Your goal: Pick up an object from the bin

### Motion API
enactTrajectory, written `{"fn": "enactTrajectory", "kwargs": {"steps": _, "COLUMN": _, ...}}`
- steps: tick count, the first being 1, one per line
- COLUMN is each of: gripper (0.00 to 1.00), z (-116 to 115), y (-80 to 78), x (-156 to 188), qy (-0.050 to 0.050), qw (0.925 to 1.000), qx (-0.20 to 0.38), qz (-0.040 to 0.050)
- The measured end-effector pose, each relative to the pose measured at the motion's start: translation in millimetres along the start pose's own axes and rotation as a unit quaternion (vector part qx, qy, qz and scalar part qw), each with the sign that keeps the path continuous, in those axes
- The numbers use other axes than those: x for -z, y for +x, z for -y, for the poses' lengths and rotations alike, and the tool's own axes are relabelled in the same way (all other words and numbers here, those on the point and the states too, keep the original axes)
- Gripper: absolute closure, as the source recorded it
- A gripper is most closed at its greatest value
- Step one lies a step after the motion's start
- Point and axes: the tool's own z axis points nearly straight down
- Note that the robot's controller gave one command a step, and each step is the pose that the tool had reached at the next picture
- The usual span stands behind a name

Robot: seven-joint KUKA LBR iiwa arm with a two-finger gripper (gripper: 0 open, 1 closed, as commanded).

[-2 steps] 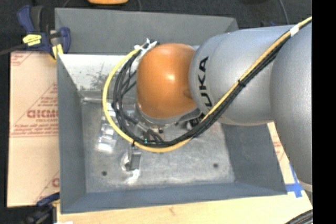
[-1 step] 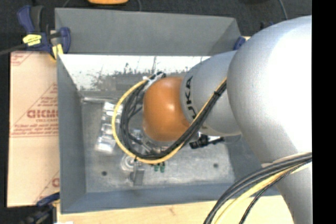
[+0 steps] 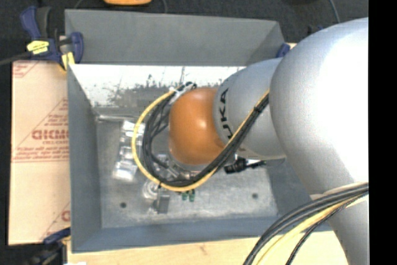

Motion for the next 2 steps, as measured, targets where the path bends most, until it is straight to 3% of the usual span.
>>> {"fn": "enactTrajectory", "kwargs": {"steps": 1, "gripper": 1.00, "z": -2, "y": -20.7, "x": 120, "qy": -0.001, "qw": 0.9999, "qx": 0.012, "qz": 0.0065}}
{"fn": "enactTrajectory", "kwargs": {"steps": 2, "gripper": 1.00, "z": 0, "y": -25.9, "x": 192, "qy": 0.001, "qw": 0.9834, "qx": 0.182, "qz": 0.0059}}
